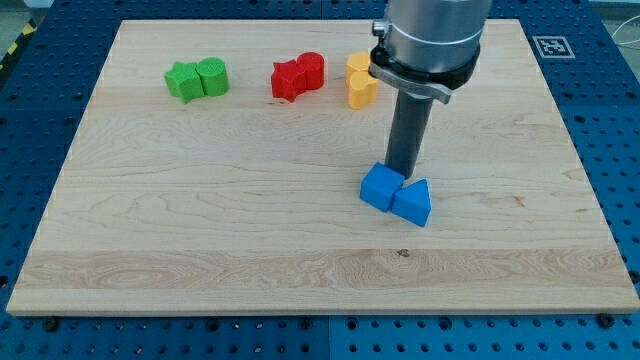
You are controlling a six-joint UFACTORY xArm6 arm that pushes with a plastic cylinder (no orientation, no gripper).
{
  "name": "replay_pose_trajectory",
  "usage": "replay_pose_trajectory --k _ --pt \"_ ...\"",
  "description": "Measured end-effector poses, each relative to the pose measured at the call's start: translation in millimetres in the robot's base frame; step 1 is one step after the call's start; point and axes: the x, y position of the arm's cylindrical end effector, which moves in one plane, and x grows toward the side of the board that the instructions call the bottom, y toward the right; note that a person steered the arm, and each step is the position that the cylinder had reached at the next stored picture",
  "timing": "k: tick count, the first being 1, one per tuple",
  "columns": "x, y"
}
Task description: Move your arm closer to the green star
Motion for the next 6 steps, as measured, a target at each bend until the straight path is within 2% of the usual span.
replay_pose_trajectory --k 2,4,6 --pt "8.6 -17.0" --pt "-23.7 -29.0" --pt "-26.8 -65.5"
